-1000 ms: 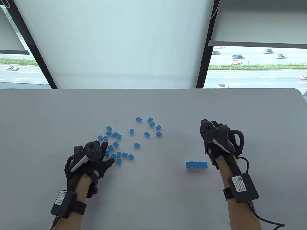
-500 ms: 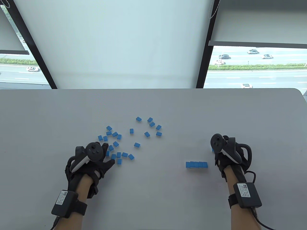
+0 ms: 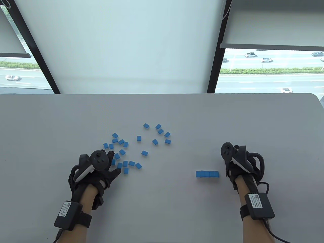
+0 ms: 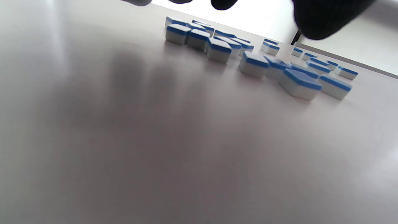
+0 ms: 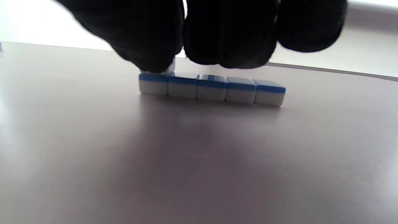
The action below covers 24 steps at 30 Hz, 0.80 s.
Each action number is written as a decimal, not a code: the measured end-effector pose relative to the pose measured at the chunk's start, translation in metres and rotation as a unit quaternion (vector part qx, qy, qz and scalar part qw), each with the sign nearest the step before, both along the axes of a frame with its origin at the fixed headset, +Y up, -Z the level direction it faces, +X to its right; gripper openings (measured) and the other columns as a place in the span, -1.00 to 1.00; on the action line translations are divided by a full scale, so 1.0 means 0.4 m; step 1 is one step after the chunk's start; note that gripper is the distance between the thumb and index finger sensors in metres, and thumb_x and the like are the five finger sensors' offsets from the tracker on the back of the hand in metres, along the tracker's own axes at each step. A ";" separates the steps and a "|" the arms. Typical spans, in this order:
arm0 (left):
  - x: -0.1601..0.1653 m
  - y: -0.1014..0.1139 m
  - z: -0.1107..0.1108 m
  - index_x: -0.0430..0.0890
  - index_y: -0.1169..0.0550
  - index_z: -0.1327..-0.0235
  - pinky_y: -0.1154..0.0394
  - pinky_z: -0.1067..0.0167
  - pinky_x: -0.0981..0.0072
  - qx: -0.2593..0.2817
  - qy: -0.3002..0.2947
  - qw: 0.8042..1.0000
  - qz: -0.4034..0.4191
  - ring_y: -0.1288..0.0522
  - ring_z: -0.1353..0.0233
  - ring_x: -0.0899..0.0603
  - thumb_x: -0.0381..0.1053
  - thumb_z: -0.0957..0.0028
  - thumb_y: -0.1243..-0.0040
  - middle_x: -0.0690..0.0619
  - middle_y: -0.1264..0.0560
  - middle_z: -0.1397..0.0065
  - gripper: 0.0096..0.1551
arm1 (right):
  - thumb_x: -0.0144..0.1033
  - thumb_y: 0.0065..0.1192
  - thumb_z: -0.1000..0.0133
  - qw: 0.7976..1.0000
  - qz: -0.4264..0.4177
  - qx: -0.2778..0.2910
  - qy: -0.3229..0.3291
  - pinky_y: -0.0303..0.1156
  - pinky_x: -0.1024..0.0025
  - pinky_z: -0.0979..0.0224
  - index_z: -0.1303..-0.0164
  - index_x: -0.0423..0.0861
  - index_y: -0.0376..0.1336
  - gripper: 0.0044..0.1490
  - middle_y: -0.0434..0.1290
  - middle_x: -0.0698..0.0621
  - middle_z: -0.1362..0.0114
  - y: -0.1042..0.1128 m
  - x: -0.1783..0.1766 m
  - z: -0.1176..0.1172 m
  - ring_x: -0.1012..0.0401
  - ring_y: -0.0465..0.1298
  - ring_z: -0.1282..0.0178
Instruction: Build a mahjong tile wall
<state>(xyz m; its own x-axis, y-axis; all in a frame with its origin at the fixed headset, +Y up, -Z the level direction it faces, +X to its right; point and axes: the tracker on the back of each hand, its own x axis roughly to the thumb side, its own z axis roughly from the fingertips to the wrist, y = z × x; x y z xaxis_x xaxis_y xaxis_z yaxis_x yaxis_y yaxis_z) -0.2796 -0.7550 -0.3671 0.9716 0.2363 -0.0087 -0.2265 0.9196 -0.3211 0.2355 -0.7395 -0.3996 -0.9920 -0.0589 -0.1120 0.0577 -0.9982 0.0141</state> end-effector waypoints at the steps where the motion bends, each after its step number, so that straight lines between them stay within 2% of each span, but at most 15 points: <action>1: -0.001 0.002 0.001 0.14 0.00 -0.62 0.18 -0.32 -0.58 0.001 0.000 1.000 0.001 0.07 -0.64 -0.44 0.48 0.07 0.00 -0.04 0.11 -0.72 0.03 | -0.16 0.44 0.02 1.000 0.001 0.009 0.002 0.49 0.05 -0.17 -0.43 0.15 0.19 -0.23 0.41 0.03 -0.30 0.015 -0.004 0.003 0.07 0.54 0.00; 5: -0.004 0.010 0.001 0.14 0.00 -0.62 0.18 -0.32 -0.58 0.008 0.002 1.000 0.002 0.07 -0.64 -0.44 0.48 0.07 -0.01 -0.05 0.11 -0.72 0.03 | -0.14 0.44 0.02 0.998 -0.032 0.045 0.024 0.49 0.04 -0.19 -0.45 0.16 0.18 -0.21 0.41 0.04 -0.36 0.089 -0.049 0.002 0.06 0.55 -0.03; 7: -0.005 0.011 0.001 0.14 0.00 -0.62 0.18 -0.32 -0.58 0.009 0.003 1.000 0.001 0.07 -0.64 -0.44 0.48 0.07 -0.01 -0.05 0.11 -0.72 0.03 | -0.14 0.43 0.01 0.997 -0.049 0.046 0.040 0.49 0.04 -0.21 -0.46 0.18 0.17 -0.21 0.41 0.05 -0.36 0.119 -0.085 -0.011 0.06 0.55 -0.04; 10: -0.007 0.012 0.001 0.14 0.01 -0.62 0.18 -0.32 -0.58 0.011 0.004 1.000 0.000 0.07 -0.64 -0.44 0.48 0.07 -0.01 -0.04 0.11 -0.72 0.04 | -0.14 0.44 0.00 0.995 -0.041 0.027 0.093 0.49 0.04 -0.25 -0.46 0.20 0.15 -0.20 0.40 0.07 -0.37 0.161 -0.176 -0.054 0.07 0.56 -0.07; 13: -0.008 0.012 0.000 0.14 0.01 -0.62 0.18 -0.32 -0.58 0.012 0.004 1.000 -0.001 0.07 -0.64 -0.44 0.48 0.07 -0.01 -0.04 0.11 -0.72 0.04 | -0.14 0.45 0.01 0.991 -0.034 0.008 0.131 0.47 0.04 -0.33 -0.46 0.26 0.13 -0.18 0.38 0.11 -0.43 0.178 -0.277 -0.105 0.06 0.55 -0.15; 16: -0.008 0.011 0.000 0.15 0.01 -0.62 0.18 -0.32 -0.58 0.013 0.003 1.000 0.001 0.07 -0.64 -0.44 0.48 0.07 -0.01 -0.04 0.11 -0.72 0.04 | -0.17 0.48 0.01 0.985 -0.054 -0.029 0.162 0.44 0.03 -0.40 -0.45 0.32 0.13 -0.17 0.33 0.14 -0.50 0.161 -0.363 -0.154 0.05 0.53 -0.24; 20: -0.009 0.010 0.001 0.15 0.02 -0.62 0.18 -0.32 -0.58 0.012 0.003 1.000 0.004 0.08 -0.64 -0.44 0.48 0.07 -0.01 -0.04 0.11 -0.72 0.04 | -0.20 0.49 0.01 0.979 -0.055 -0.080 0.180 0.40 0.01 -0.47 -0.44 0.38 0.11 -0.15 0.28 0.18 -0.56 0.106 -0.453 -0.202 0.04 0.49 -0.36; 24: -0.010 0.010 -0.001 0.14 0.02 -0.62 0.18 -0.32 -0.58 0.015 0.002 1.000 0.005 0.08 -0.64 -0.44 0.48 0.07 -0.01 -0.04 0.11 -0.72 0.04 | -0.21 0.49 0.00 0.978 -0.034 -0.120 0.168 0.37 0.00 -0.51 -0.45 0.41 0.09 -0.13 0.24 0.17 -0.59 0.053 -0.501 -0.238 0.03 0.47 -0.41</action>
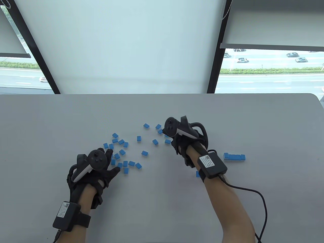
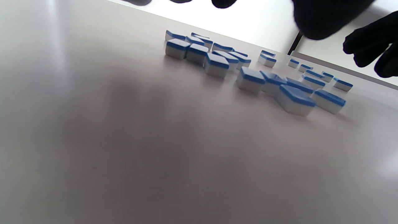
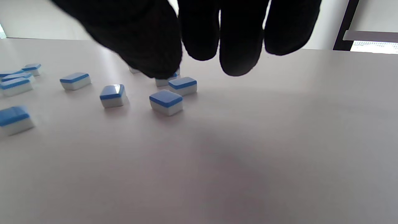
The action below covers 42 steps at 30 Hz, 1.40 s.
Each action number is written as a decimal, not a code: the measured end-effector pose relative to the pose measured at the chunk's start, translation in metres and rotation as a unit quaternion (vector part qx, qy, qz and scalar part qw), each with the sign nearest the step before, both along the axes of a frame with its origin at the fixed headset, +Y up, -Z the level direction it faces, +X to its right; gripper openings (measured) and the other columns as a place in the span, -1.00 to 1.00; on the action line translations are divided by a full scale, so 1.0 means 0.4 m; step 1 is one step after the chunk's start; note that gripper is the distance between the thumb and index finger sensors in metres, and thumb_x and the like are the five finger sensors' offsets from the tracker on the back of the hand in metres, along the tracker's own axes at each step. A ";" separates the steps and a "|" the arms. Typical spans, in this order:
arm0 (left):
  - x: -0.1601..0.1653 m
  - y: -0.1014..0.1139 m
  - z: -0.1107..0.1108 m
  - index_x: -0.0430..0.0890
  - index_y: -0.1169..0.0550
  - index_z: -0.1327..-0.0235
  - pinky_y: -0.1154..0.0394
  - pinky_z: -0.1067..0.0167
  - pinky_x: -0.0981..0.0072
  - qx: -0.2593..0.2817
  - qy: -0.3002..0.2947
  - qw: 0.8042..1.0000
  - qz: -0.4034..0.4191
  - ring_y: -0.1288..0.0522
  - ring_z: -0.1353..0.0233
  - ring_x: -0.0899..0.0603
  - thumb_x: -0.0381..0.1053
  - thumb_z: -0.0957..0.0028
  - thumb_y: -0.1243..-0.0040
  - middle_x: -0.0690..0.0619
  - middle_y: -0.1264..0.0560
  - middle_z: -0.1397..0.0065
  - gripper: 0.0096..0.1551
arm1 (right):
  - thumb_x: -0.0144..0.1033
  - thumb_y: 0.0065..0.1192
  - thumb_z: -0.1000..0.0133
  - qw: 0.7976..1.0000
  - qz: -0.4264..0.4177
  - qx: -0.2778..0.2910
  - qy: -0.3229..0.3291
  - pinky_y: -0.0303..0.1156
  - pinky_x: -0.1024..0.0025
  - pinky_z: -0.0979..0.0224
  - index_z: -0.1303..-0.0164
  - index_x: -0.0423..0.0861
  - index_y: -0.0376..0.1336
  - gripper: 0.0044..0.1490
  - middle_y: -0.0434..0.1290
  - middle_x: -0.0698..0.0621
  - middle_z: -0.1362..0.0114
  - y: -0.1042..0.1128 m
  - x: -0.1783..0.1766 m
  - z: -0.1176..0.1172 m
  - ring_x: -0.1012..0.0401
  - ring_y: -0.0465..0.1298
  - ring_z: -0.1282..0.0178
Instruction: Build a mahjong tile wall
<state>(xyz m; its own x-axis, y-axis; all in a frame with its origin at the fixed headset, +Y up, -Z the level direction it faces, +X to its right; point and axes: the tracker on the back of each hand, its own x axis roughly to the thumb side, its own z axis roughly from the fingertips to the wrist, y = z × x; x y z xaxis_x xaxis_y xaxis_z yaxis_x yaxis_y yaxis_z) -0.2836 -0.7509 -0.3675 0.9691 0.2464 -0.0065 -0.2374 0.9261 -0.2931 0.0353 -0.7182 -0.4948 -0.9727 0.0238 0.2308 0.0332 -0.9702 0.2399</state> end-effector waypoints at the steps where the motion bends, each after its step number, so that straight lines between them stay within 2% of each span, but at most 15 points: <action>1: 0.000 0.000 0.000 0.14 0.02 -0.62 0.18 -0.32 -0.58 0.000 0.000 1.000 0.000 0.08 -0.64 -0.44 0.48 0.07 -0.01 -0.04 0.12 -0.72 0.04 | -0.22 0.48 -0.01 1.000 0.005 -0.004 -0.003 0.37 0.00 -0.51 -0.45 0.41 0.09 -0.14 0.24 0.16 -0.59 -0.009 -0.005 -0.005 0.03 0.46 -0.41; 6: 0.001 0.000 -0.001 0.15 0.02 -0.62 0.18 -0.32 -0.58 0.000 -0.002 1.000 0.000 0.08 -0.64 -0.44 0.48 0.07 0.00 -0.04 0.12 -0.72 0.04 | -0.24 0.47 -0.02 0.999 0.052 -0.011 -0.007 0.35 -0.01 -0.53 -0.43 0.43 0.10 -0.15 0.24 0.16 -0.58 -0.059 -0.026 -0.020 0.04 0.45 -0.42; 13: 0.001 0.001 -0.002 0.14 0.01 -0.62 0.18 -0.32 -0.58 0.001 -0.002 1.000 -0.001 0.08 -0.64 -0.44 0.48 0.07 -0.01 -0.04 0.11 -0.73 0.04 | -0.25 0.49 -0.01 0.997 0.079 0.008 0.017 0.35 -0.01 -0.51 -0.39 0.42 0.14 -0.20 0.31 0.18 -0.50 -0.070 -0.045 -0.006 0.07 0.49 -0.35; 18: 0.001 0.001 -0.002 0.14 0.01 -0.62 0.18 -0.32 -0.58 0.000 -0.002 1.000 -0.003 0.07 -0.64 -0.44 0.48 0.07 -0.01 -0.04 0.11 -0.72 0.04 | -0.22 0.48 -0.01 0.996 0.085 0.018 0.027 0.42 0.05 -0.45 -0.33 0.39 0.19 -0.27 0.43 0.22 -0.36 -0.074 -0.059 0.001 0.11 0.56 -0.21; 23: -0.001 -0.003 -0.001 0.14 0.01 -0.63 0.18 -0.32 -0.58 -0.007 0.001 1.000 -0.002 0.08 -0.64 -0.44 0.48 0.07 0.00 -0.05 0.11 -0.72 0.04 | -0.17 0.44 0.01 0.994 0.105 0.024 0.020 0.48 0.06 -0.36 -0.36 0.18 0.20 -0.29 0.52 0.18 -0.20 -0.076 -0.062 0.005 0.12 0.63 -0.06; 28: -0.001 -0.002 0.000 0.14 0.01 -0.63 0.18 -0.32 -0.58 -0.005 0.001 1.000 0.000 0.08 -0.64 -0.44 0.48 0.07 0.00 -0.05 0.11 -0.72 0.04 | -0.15 0.43 0.01 0.993 0.111 0.030 0.020 0.53 0.08 -0.27 -0.34 0.09 0.21 -0.30 0.55 0.18 -0.10 -0.074 -0.061 0.013 0.14 0.66 0.05; 30: -0.001 -0.002 0.000 0.14 0.01 -0.62 0.18 -0.32 -0.58 -0.003 0.000 1.000 0.001 0.07 -0.64 -0.44 0.48 0.07 0.00 -0.04 0.11 -0.73 0.04 | -0.16 0.43 0.02 0.993 0.108 0.042 0.025 0.53 0.07 -0.25 -0.35 0.06 0.20 -0.29 0.54 0.16 -0.11 -0.056 -0.055 0.025 0.13 0.65 0.06; 34: -0.002 -0.003 0.002 0.14 0.01 -0.63 0.18 -0.32 -0.58 -0.003 0.000 1.000 0.006 0.08 -0.64 -0.44 0.48 0.07 0.00 -0.04 0.11 -0.72 0.04 | -0.17 0.41 0.02 0.992 0.074 0.092 0.034 0.53 0.05 -0.20 -0.37 0.03 0.18 -0.26 0.53 0.13 -0.11 0.026 -0.008 0.062 0.12 0.64 0.09; 38: -0.002 -0.002 0.001 0.14 0.01 -0.63 0.18 -0.32 -0.58 0.002 -0.001 1.000 0.007 0.07 -0.64 -0.44 0.48 0.07 0.00 -0.04 0.11 -0.72 0.04 | -0.17 0.39 0.01 0.989 0.003 0.150 0.001 0.51 0.05 -0.19 -0.39 0.04 0.16 -0.25 0.50 0.12 -0.12 0.115 0.082 0.114 0.12 0.61 0.09; 42: -0.001 -0.005 0.001 0.14 0.01 -0.63 0.18 -0.32 -0.58 -0.001 -0.003 1.000 0.003 0.08 -0.64 -0.44 0.48 0.07 -0.01 -0.04 0.11 -0.72 0.04 | -0.16 0.37 0.01 0.973 -0.034 0.223 -0.042 0.50 0.04 -0.19 -0.40 0.05 0.14 -0.25 0.48 0.13 -0.13 0.181 0.195 0.179 0.11 0.59 0.07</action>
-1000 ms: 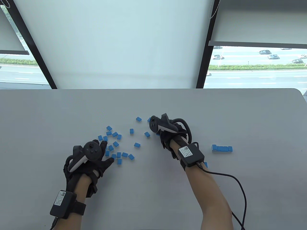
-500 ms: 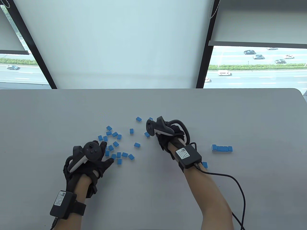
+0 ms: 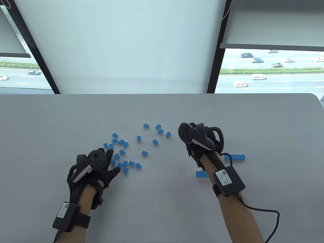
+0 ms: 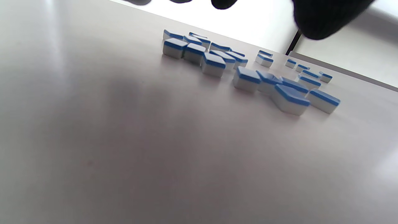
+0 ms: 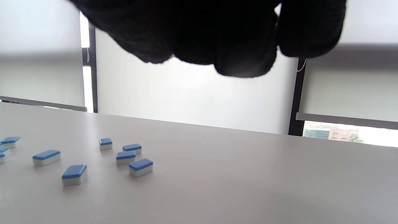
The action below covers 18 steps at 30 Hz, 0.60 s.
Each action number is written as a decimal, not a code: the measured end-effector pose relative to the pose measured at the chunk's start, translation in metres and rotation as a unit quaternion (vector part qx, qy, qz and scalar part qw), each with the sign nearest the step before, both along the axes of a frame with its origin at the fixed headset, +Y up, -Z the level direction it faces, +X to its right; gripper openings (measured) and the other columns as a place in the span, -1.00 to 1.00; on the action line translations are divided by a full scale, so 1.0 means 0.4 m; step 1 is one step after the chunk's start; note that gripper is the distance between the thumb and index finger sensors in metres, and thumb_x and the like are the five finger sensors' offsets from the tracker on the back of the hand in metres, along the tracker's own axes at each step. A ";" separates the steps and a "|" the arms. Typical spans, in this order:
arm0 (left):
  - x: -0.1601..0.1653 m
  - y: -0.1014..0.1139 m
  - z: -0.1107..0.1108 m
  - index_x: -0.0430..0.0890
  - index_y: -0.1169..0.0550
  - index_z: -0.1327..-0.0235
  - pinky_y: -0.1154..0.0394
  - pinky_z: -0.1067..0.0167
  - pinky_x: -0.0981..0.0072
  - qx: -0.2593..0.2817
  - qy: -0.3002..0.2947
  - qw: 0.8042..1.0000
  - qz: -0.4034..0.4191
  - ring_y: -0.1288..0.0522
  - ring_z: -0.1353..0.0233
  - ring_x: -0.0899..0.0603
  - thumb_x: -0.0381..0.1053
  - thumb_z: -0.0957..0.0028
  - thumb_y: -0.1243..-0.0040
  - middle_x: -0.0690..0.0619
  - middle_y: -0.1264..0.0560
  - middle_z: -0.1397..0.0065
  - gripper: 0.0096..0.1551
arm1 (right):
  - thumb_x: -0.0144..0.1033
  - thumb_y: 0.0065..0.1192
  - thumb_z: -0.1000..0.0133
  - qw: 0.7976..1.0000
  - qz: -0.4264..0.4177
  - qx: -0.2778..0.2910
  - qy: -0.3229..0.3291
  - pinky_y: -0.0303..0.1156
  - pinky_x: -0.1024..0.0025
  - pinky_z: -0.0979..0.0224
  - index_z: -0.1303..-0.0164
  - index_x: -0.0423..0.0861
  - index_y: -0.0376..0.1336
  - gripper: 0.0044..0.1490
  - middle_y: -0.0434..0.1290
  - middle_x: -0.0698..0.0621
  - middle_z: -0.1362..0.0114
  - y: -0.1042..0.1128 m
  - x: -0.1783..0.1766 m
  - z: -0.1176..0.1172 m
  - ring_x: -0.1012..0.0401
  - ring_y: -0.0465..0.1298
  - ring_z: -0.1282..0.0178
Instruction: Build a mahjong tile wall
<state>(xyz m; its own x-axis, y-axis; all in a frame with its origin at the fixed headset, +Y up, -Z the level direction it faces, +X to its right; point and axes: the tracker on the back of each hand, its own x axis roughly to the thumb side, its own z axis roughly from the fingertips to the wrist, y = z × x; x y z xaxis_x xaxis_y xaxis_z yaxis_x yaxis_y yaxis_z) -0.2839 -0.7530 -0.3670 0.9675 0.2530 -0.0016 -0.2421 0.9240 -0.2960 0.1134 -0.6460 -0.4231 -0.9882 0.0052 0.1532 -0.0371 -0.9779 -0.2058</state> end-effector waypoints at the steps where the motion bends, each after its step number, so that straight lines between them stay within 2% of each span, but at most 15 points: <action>1: 0.001 0.000 0.000 0.14 0.01 -0.63 0.18 -0.32 -0.58 0.000 -0.001 1.000 -0.001 0.08 -0.64 -0.44 0.48 0.07 -0.01 -0.04 0.11 -0.72 0.04 | -0.16 0.37 0.00 1.000 -0.003 0.015 -0.014 0.50 0.04 -0.20 -0.40 0.06 0.14 -0.25 0.48 0.13 -0.14 0.009 0.030 0.016 0.12 0.59 0.07; 5: 0.002 0.000 -0.001 0.14 0.00 -0.62 0.17 -0.32 -0.57 0.000 -0.004 1.000 0.003 0.07 -0.64 -0.44 0.48 0.07 -0.01 -0.04 0.10 -0.72 0.04 | -0.17 0.35 -0.01 0.997 -0.016 0.044 -0.068 0.49 0.04 -0.21 -0.41 0.08 0.13 -0.25 0.46 0.13 -0.16 0.013 0.145 0.064 0.11 0.58 0.04; 11: -0.007 -0.004 -0.002 0.14 0.00 -0.62 0.18 -0.32 -0.57 0.001 0.003 1.000 0.005 0.07 -0.64 -0.44 0.48 0.07 -0.01 -0.05 0.10 -0.72 0.04 | -0.18 0.35 -0.01 0.986 -0.045 0.040 -0.157 0.49 0.03 -0.20 -0.41 0.06 0.13 -0.25 0.46 0.11 -0.16 -0.064 0.294 0.104 0.10 0.58 0.04; 14: -0.007 -0.005 -0.002 0.14 -0.02 -0.62 0.17 -0.33 -0.57 0.008 0.003 1.000 0.006 0.06 -0.64 -0.43 0.48 0.08 -0.01 -0.05 0.09 -0.72 0.03 | -0.18 0.36 0.00 0.981 -0.048 0.013 -0.189 0.49 0.02 -0.18 -0.41 0.05 0.14 -0.25 0.46 0.10 -0.15 -0.118 0.340 0.101 0.10 0.58 0.06; 18: -0.004 -0.008 -0.003 0.14 -0.02 -0.62 0.17 -0.33 -0.57 0.006 0.001 1.000 0.007 0.06 -0.64 -0.43 0.48 0.08 -0.01 -0.04 0.09 -0.72 0.03 | -0.20 0.35 -0.01 0.980 -0.024 -0.046 -0.193 0.48 0.01 -0.18 -0.41 0.04 0.14 -0.26 0.46 0.09 -0.16 -0.175 0.358 0.088 0.08 0.57 0.06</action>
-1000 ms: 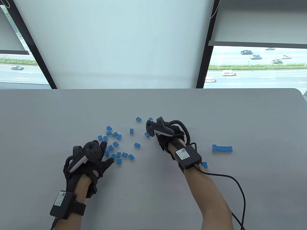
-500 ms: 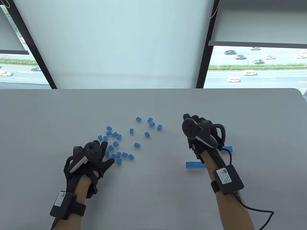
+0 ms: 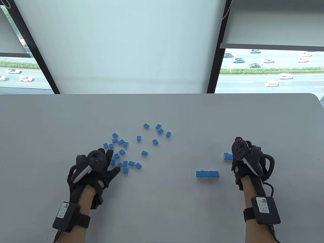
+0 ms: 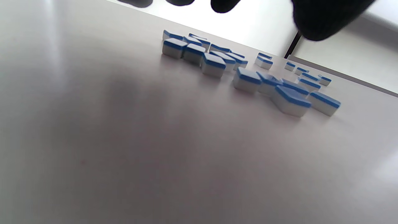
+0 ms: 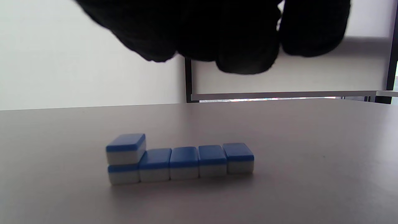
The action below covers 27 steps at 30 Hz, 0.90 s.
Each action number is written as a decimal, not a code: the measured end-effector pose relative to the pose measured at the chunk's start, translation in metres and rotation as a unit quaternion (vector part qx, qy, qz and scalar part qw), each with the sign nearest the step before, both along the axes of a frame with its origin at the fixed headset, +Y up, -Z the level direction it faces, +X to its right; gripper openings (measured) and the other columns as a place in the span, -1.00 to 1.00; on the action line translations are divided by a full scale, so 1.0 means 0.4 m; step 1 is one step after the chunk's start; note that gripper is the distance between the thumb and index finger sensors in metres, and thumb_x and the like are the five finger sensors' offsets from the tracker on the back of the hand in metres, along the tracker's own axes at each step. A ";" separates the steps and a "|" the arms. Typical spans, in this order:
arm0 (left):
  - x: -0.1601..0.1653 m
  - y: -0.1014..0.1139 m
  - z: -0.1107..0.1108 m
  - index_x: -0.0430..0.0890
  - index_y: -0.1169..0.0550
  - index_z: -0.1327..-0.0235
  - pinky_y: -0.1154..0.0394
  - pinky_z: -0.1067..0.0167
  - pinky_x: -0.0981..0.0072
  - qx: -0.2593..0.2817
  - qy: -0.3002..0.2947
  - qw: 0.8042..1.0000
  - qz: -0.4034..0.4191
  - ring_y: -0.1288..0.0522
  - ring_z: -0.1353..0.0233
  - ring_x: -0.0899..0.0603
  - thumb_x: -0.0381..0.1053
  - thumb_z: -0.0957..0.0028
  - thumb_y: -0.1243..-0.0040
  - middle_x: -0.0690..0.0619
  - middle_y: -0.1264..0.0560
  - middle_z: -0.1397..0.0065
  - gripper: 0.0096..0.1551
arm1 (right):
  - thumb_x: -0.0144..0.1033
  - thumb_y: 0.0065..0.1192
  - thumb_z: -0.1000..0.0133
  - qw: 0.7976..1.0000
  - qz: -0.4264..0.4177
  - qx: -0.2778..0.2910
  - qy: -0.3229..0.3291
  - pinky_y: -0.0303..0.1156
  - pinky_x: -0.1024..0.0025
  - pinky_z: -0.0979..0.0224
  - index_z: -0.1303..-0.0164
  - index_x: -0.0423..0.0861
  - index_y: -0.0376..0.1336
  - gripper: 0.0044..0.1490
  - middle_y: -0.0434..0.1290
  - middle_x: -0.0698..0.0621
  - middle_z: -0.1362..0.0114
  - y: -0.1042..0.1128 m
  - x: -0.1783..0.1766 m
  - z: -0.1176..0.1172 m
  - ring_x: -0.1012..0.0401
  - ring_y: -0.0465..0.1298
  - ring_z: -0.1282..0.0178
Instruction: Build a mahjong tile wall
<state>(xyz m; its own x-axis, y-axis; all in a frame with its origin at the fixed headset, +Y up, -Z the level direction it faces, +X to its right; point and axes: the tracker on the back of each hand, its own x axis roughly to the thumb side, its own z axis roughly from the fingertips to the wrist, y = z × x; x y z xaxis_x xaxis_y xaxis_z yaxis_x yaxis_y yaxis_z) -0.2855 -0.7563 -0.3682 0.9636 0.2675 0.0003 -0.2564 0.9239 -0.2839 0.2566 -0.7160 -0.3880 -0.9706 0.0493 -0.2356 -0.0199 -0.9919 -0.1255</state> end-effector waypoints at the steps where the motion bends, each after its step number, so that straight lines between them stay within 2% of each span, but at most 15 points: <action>1: 0.001 -0.001 0.000 0.14 -0.02 -0.62 0.17 -0.33 -0.57 -0.001 -0.001 1.000 -0.001 0.06 -0.64 -0.44 0.48 0.08 -0.02 -0.04 0.09 -0.72 0.03 | -0.19 0.34 -0.02 1.000 0.002 -0.028 0.010 0.48 0.01 -0.20 -0.42 0.05 0.13 -0.26 0.45 0.09 -0.17 -0.014 -0.003 -0.006 0.08 0.57 0.04; 8: 0.004 -0.005 0.001 0.14 -0.02 -0.62 0.17 -0.33 -0.57 -0.007 -0.002 1.000 -0.002 0.06 -0.64 -0.44 0.48 0.08 -0.01 -0.05 0.09 -0.72 0.03 | -0.22 0.33 -0.03 0.994 0.030 -0.101 0.008 0.45 -0.01 -0.22 -0.42 0.06 0.15 -0.28 0.43 0.06 -0.20 -0.075 -0.015 -0.029 0.05 0.55 0.01; 19: 0.005 -0.002 0.000 0.14 -0.02 -0.62 0.17 -0.33 -0.57 -0.008 -0.002 1.000 -0.002 0.06 -0.64 -0.44 0.48 0.07 -0.01 -0.04 0.09 -0.72 0.03 | -0.23 0.31 -0.04 0.994 0.038 -0.104 0.014 0.44 -0.01 -0.24 -0.43 0.12 0.16 -0.29 0.42 0.06 -0.22 -0.087 -0.028 -0.034 0.05 0.54 -0.01; 23: 0.006 -0.001 0.001 0.14 -0.02 -0.62 0.17 -0.32 -0.57 -0.006 -0.003 1.000 -0.001 0.06 -0.64 -0.44 0.48 0.07 -0.01 -0.04 0.09 -0.72 0.03 | -0.21 0.32 -0.03 0.996 0.020 -0.087 0.015 0.45 -0.01 -0.22 -0.47 0.08 0.12 -0.24 0.42 0.06 -0.22 -0.058 -0.026 -0.024 0.05 0.54 -0.01; 27: 0.006 0.006 0.002 0.14 -0.01 -0.62 0.17 -0.33 -0.57 0.000 -0.004 1.000 0.000 0.06 -0.64 -0.44 0.48 0.07 -0.01 -0.04 0.10 -0.72 0.03 | -0.10 0.35 -0.01 0.999 -0.010 -0.033 0.031 0.47 -0.01 -0.22 -0.49 0.05 0.11 -0.17 0.42 0.06 -0.26 0.026 -0.054 -0.010 0.06 0.55 -0.01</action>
<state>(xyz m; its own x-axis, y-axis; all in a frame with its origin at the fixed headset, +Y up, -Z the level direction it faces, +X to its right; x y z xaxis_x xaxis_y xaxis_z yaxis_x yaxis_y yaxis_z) -0.2833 -0.7539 -0.3674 0.9636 0.2674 0.0072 -0.2543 0.9240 -0.2857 0.2351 -0.7057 -0.3921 -0.9823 0.0551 -0.1792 -0.0454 -0.9973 -0.0579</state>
